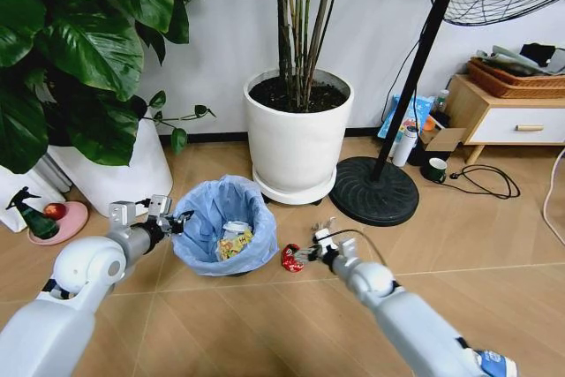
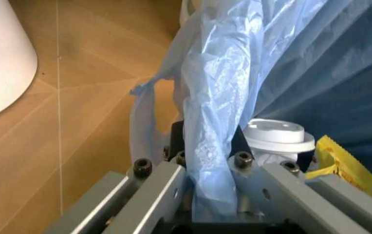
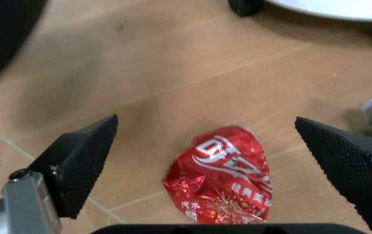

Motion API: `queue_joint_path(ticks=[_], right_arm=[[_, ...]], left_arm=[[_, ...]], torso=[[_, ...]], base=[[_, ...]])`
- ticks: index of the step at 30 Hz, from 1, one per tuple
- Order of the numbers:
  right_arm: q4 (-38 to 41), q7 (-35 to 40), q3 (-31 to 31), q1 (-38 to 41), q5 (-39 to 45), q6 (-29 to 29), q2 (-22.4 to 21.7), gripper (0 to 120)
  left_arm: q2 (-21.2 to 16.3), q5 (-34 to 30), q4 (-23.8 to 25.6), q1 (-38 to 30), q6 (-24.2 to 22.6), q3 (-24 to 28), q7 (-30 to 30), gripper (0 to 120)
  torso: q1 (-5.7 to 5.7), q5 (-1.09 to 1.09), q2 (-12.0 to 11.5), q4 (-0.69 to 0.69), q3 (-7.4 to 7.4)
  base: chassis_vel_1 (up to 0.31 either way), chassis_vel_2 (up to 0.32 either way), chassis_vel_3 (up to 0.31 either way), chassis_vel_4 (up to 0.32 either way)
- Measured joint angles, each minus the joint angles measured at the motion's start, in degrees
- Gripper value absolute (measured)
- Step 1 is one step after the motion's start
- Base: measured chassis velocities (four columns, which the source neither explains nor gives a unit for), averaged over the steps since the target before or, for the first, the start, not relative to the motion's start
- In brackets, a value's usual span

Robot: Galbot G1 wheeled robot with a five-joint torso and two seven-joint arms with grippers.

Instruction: Pick up the trash bin and place the garbage on the floor into it.

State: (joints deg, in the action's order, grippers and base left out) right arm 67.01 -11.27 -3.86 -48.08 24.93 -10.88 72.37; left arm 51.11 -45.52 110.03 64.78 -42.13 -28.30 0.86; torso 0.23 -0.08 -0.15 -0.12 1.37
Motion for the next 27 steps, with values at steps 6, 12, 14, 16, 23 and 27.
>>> queue_joint_path(ticks=[6,12,14,16,23,27], right_arm=[[-4.8,0.1,-0.5,1.9,-2.2,0.7,2.0,100],[-6.9,0.4,-2.2,2.8,-2.3,0.0,2.9,100],[-7.9,0.7,-2.6,3.1,-2.7,-0.4,3.4,100],[-8.7,1.0,-2.7,3.3,-3.0,-0.4,3.8,100],[-13.6,2.8,-2.9,5.7,-7.2,-0.2,6.4,100],[-14.9,3.4,-2.7,6.5,-8.1,-0.8,7.1,100]], left_arm=[[0.1,0.1,0.4,0.3,0.0,-0.3,-0.1,0],[0.5,0.4,0.7,1.3,0.0,-0.7,-0.1,0],[0.6,0.5,0.8,1.4,0.0,-0.8,-0.1,0],[0.6,0.5,0.8,1.5,0.0,-0.8,-0.1,0],[1.1,0.6,0.8,1.4,0.0,-0.7,0.0,0],[1.2,0.7,0.7,1.2,0.0,-0.6,0.0,0]], torso=[[0.00,0.01,0.0,-0.01,0.00],[0.00,0.02,0.0,-0.01,0.00],[0.00,0.03,0.0,-0.01,0.00],[0.00,0.02,0.0,-0.01,0.00],[0.00,0.03,0.0,-0.01,0.00],[0.00,0.02,0.0,-0.01,0.00]], base=[[0.000,0.000,0.000,0.000],[0.000,0.000,0.000,0.000],[0.000,0.000,0.000,0.000],[0.000,0.000,0.000,0.000],[0.000,0.000,0.000,0.000],[0.000,0.000,0.000,0.000]])
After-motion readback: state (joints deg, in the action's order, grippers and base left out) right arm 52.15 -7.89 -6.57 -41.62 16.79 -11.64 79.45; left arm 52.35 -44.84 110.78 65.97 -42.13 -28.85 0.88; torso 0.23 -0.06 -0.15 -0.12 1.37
